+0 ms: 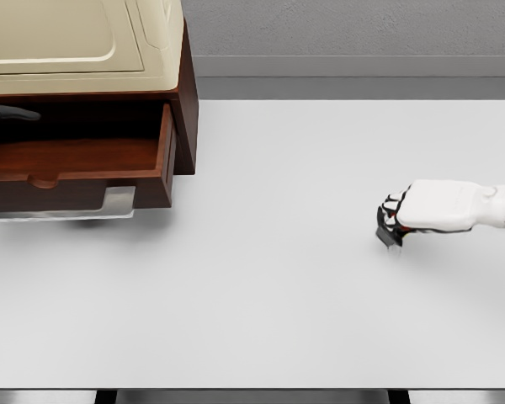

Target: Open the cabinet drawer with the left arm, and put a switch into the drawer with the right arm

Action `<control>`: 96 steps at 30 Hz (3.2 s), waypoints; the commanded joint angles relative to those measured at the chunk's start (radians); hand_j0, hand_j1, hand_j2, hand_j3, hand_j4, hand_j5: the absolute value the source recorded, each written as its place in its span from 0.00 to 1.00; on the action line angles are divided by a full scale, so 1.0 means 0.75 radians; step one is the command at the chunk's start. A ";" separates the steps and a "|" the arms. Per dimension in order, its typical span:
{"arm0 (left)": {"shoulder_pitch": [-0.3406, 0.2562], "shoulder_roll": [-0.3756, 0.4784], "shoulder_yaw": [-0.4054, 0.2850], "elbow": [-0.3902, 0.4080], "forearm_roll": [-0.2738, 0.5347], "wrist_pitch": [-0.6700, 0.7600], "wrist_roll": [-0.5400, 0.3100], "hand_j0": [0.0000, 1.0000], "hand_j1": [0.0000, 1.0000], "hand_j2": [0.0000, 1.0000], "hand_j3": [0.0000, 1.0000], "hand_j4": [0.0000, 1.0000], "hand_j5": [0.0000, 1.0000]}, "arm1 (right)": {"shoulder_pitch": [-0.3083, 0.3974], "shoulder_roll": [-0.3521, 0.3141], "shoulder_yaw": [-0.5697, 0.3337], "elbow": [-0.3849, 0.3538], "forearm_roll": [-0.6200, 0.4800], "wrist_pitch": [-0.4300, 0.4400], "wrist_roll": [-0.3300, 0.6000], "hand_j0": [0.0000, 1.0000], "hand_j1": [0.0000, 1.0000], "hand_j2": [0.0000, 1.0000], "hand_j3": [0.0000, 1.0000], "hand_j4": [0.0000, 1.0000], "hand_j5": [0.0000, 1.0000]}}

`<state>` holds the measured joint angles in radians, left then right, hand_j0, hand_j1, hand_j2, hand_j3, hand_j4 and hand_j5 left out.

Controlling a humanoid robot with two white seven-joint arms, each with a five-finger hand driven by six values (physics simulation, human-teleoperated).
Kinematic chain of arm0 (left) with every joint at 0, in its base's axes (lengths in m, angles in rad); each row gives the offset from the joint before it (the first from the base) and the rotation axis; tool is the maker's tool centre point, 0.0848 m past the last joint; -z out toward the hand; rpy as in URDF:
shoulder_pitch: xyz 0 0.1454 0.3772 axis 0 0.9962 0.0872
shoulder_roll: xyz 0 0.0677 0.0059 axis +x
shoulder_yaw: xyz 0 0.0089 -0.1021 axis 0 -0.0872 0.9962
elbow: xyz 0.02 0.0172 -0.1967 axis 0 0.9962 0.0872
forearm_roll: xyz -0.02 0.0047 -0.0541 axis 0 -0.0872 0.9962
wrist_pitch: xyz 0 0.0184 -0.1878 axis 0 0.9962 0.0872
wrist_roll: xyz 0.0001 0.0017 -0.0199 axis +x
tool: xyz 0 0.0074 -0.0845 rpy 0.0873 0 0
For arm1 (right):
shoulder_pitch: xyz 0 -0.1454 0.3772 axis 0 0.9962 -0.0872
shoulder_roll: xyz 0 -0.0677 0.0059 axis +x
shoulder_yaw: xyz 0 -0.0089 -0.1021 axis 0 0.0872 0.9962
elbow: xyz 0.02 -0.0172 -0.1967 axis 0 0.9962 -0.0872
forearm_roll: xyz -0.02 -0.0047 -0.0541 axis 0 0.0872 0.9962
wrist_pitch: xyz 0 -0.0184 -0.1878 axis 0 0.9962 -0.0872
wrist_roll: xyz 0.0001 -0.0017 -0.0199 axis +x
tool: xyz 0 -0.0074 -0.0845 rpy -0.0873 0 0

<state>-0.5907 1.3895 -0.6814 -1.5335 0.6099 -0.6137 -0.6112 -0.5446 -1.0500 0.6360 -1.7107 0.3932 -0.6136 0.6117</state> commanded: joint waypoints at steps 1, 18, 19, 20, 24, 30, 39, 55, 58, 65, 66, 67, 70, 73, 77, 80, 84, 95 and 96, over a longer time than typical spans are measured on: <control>-0.002 0.002 0.002 0.010 0.011 0.004 0.000 1.00 1.00 1.00 1.00 1.00 1.00 | 0.000 0.013 -0.036 0.002 -0.019 0.004 -0.001 0.32 0.32 0.32 0.32 0.32 0.32; -0.002 0.002 0.002 0.026 0.011 0.004 0.000 1.00 1.00 1.00 1.00 1.00 1.00 | -0.225 0.279 -0.038 0.031 -0.017 0.004 -0.001 0.31 0.31 0.31 0.31 0.31 0.31; 0.000 0.002 0.002 0.026 0.011 0.004 0.000 1.00 1.00 1.00 1.00 1.00 1.00 | -0.241 0.293 -0.038 0.031 -0.017 0.004 -0.001 0.31 0.31 0.31 0.31 0.31 0.31; -0.002 0.002 0.002 0.026 0.011 0.004 0.000 1.00 1.00 1.00 1.00 1.00 1.00 | -0.250 0.306 -0.038 0.031 -0.017 0.004 -0.001 0.31 0.31 0.31 0.31 0.31 0.31; 0.000 0.002 0.002 0.026 0.011 0.004 0.000 1.00 1.00 1.00 1.00 1.00 1.00 | -0.282 0.359 -0.036 0.031 -0.017 0.004 -0.001 0.31 0.31 0.31 0.31 0.31 0.31; 0.000 0.000 0.002 0.026 0.011 0.004 0.000 1.00 1.00 1.00 1.00 1.00 1.00 | -0.348 0.482 -0.018 0.045 -0.015 0.004 -0.001 0.31 0.31 0.31 0.31 0.31 0.31; 0.000 -0.002 0.002 0.026 0.011 0.004 0.000 1.00 1.00 1.00 1.00 1.00 1.00 | -0.456 0.619 0.003 0.090 -0.015 0.004 -0.001 0.31 0.31 0.31 0.31 0.31 0.31; 0.000 -0.002 0.002 0.042 0.011 0.004 0.000 1.00 1.00 1.00 1.00 1.00 1.00 | -0.720 0.925 0.138 0.221 0.003 0.004 -0.001 0.33 0.33 0.33 0.33 0.33 0.33; 0.000 -0.002 0.002 0.042 0.011 0.004 0.000 1.00 1.00 1.00 1.00 1.00 1.00 | -0.765 0.968 0.173 0.225 0.003 0.004 -0.001 0.33 0.33 0.33 0.33 0.33 0.33; 0.000 -0.002 0.002 0.042 0.011 0.004 0.000 1.00 1.00 1.00 1.00 1.00 1.00 | -0.851 1.093 0.250 0.305 0.014 0.004 -0.001 0.34 0.34 0.34 0.34 0.34 0.34; 0.000 -0.002 0.002 0.042 0.011 0.004 0.000 1.00 1.00 1.00 1.00 1.00 1.00 | -0.857 1.112 0.254 0.330 0.024 0.004 -0.001 0.34 0.34 0.34 0.34 0.34 0.34; 0.000 -0.002 0.002 0.042 0.011 0.004 0.000 1.00 1.00 1.00 1.00 1.00 1.00 | -0.867 1.136 0.260 0.370 0.026 0.004 -0.001 0.34 0.34 0.34 0.34 0.34 0.34; 0.000 -0.002 0.002 0.042 0.011 0.004 0.000 1.00 1.00 1.00 1.00 1.00 1.00 | -0.906 1.204 0.295 0.460 0.044 0.004 -0.001 0.34 0.34 0.34 0.34 0.34 0.34; 0.000 -0.002 0.002 0.042 0.011 0.004 0.000 1.00 1.00 1.00 1.00 1.00 1.00 | -0.931 1.273 0.310 0.565 0.087 0.004 -0.001 0.34 0.34 0.34 0.34 0.34 0.34; 0.000 -0.002 0.002 0.044 0.011 0.004 0.000 1.00 1.00 1.00 1.00 1.00 1.00 | -0.967 1.324 0.338 0.647 0.093 0.004 -0.001 0.34 0.34 0.34 0.34 0.34 0.34; 0.000 -0.002 0.002 0.044 0.011 0.004 0.000 1.00 1.00 1.00 1.00 1.00 1.00 | -0.998 1.357 0.365 0.692 0.095 0.004 -0.001 0.34 0.34 0.34 0.34 0.34 0.34; 0.000 -0.002 0.002 0.044 0.011 0.004 0.000 1.00 1.00 1.00 1.00 1.00 1.00 | -1.019 1.379 0.371 0.731 0.097 0.004 -0.001 0.34 0.34 0.34 0.34 0.34 0.34; 0.000 -0.002 0.002 0.044 0.011 0.004 0.000 1.00 1.00 1.00 1.00 1.00 1.00 | -1.035 1.400 0.379 0.728 0.200 0.004 -0.001 1.00 1.00 1.00 1.00 1.00 1.00; 0.000 -0.002 0.002 0.044 0.011 0.004 0.000 1.00 1.00 1.00 1.00 1.00 1.00 | -1.037 1.400 0.379 0.728 0.200 0.004 -0.001 1.00 1.00 1.00 1.00 1.00 1.00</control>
<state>-0.5906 1.3861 -0.6814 -1.5003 0.6102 -0.6136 -0.6111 -1.3223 -0.0007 0.9217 -1.1642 0.5323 -0.6137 0.6114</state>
